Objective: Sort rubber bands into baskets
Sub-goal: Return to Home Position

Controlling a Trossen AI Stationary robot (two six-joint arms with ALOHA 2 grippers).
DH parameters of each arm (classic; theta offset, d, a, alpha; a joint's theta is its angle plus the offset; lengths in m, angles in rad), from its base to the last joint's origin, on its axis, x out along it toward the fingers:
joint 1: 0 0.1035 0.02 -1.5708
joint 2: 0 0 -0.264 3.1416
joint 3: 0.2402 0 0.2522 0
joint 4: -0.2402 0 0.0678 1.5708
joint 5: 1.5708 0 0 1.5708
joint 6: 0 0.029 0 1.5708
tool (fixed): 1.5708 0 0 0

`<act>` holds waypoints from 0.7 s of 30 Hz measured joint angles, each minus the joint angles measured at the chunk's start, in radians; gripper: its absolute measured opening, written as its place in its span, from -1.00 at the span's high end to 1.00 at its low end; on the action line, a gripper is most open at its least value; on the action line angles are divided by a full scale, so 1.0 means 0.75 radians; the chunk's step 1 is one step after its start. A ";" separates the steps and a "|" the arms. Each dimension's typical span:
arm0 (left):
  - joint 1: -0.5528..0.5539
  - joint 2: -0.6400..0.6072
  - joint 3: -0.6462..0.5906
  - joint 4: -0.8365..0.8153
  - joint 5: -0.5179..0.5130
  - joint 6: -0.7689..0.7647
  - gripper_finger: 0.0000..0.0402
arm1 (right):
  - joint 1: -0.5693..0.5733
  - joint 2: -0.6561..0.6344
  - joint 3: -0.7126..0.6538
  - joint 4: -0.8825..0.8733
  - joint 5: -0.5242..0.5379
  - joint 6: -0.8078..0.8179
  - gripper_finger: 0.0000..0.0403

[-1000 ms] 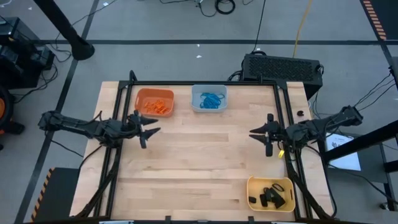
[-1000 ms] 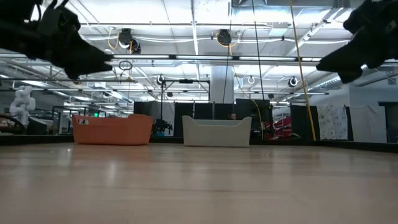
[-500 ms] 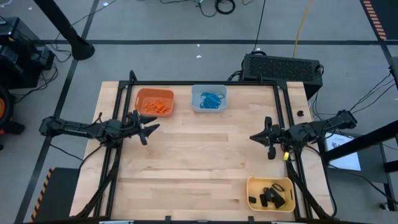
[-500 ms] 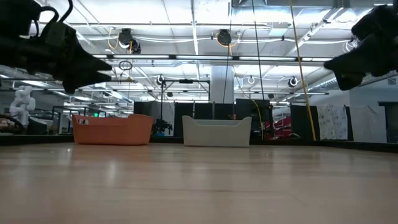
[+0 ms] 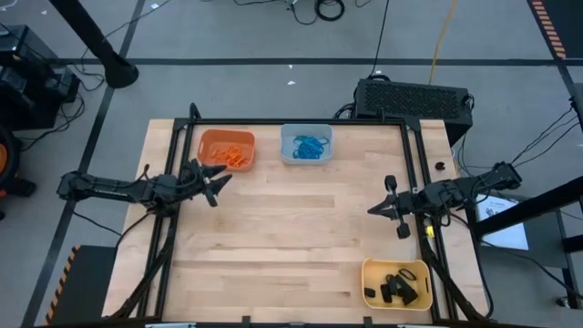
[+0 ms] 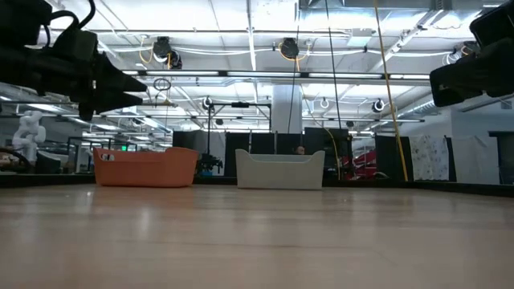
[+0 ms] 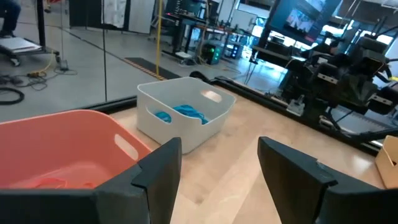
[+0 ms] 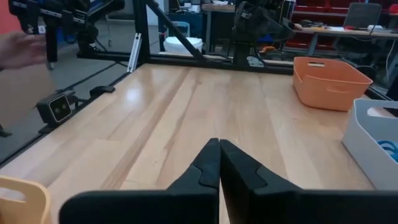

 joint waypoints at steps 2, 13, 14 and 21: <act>0.000 0.000 0.000 -0.001 0.000 0.000 -0.09 | 0.000 0.000 0.000 0.001 0.000 0.000 0.99; 0.000 0.000 -0.001 -0.002 0.001 0.005 -0.09 | 0.000 0.000 0.000 0.002 0.000 0.175 0.99; 0.000 0.000 -0.001 -0.002 0.001 0.005 -0.09 | 0.000 0.000 0.000 0.002 0.000 0.177 0.99; 0.000 0.000 -0.001 -0.002 0.001 0.004 -0.09 | 0.000 0.000 0.000 0.002 0.000 0.177 0.99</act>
